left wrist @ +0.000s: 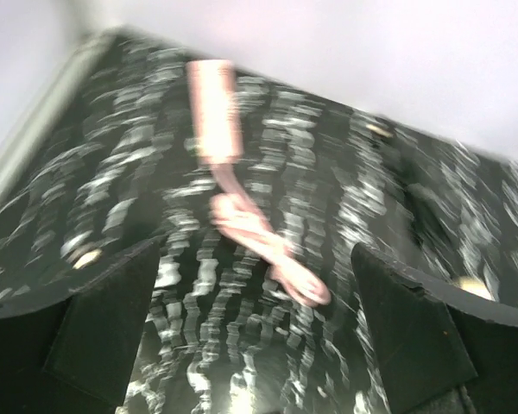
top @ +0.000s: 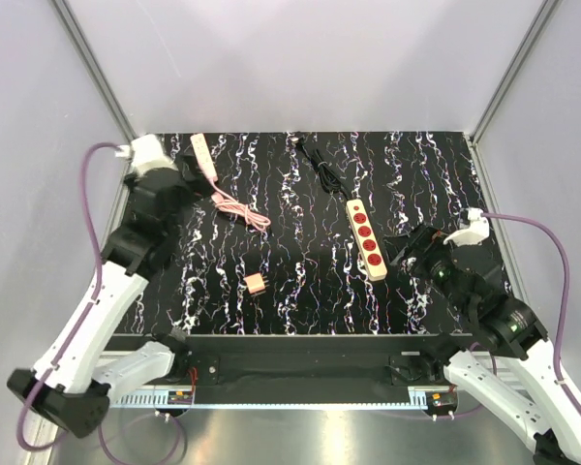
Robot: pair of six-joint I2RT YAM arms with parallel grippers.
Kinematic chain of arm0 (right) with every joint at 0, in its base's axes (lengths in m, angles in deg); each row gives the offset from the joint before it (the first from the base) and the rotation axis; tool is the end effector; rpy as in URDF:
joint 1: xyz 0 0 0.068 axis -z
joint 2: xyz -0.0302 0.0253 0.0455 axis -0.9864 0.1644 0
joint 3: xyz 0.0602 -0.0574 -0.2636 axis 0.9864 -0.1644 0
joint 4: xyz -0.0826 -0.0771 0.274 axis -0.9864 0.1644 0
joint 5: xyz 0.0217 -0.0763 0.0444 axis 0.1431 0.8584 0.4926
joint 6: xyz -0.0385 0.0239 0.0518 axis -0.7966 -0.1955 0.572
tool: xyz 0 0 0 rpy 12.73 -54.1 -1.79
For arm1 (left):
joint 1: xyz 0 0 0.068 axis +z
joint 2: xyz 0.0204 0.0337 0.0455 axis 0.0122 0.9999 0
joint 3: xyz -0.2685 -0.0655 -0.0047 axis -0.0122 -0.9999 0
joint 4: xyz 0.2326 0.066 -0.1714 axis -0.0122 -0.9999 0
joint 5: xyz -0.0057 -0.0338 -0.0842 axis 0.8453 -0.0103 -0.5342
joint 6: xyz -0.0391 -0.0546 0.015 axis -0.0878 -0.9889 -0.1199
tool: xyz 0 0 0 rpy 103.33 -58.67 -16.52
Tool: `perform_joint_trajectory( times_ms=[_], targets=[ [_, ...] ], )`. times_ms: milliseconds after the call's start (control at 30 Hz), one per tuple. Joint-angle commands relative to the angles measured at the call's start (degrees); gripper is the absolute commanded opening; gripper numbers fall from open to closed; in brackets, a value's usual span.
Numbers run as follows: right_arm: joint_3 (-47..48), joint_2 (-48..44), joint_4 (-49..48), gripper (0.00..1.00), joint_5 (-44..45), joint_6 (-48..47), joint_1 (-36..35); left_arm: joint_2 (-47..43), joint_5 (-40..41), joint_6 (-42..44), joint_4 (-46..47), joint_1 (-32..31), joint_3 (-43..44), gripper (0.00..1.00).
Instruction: Insert the plug
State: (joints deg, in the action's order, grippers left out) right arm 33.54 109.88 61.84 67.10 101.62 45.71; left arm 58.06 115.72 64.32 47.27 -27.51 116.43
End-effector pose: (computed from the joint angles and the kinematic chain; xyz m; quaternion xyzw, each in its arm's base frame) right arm 0.1357 0.0732 0.3583 0.1246 0.7978 0.2453 0.5365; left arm 0.2412 -0.0941 0.4112 -0.1441 0.7734 -0.0403 0.6160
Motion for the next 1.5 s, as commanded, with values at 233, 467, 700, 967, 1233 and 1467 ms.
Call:
perform_joint_trajectory(
  times_ms=[233,467,700,967,1233,1467],
  targets=[
    [-2.05,-4.35,-4.86,1.0,-3.43,-3.25,-0.33,6.9,-25.55,-17.62,-10.74,36.18,-3.65,0.99],
    [-4.95,-9.62,-4.95,1.0,-4.4,-1.32,-0.24,20.52,-38.43,-18.59,-12.06,50.26,-5.41,0.98],
    [-5.22,-11.04,-5.21,1.0,-5.01,-3.6,-0.33,31.44,-44.68,-18.77,-8.37,52.2,-5.42,0.93],
    [-5.92,-14.72,-4.78,1.0,-4.84,-3.87,-0.33,34.26,-37.03,-17.9,-6.61,52.29,-6.29,0.84],
    [-5.84,-16.49,-2.84,1.0,-2.55,-4.04,-0.33,37.16,-38.79,-16.14,-5.12,52.2,-6.91,0.63],
    [-5.66,-17.19,-1.09,1.0,0.17,-4.75,-0.33,39.8,-44.23,-13.06,-4.33,51.33,-6.03,0.41]
  ],
)
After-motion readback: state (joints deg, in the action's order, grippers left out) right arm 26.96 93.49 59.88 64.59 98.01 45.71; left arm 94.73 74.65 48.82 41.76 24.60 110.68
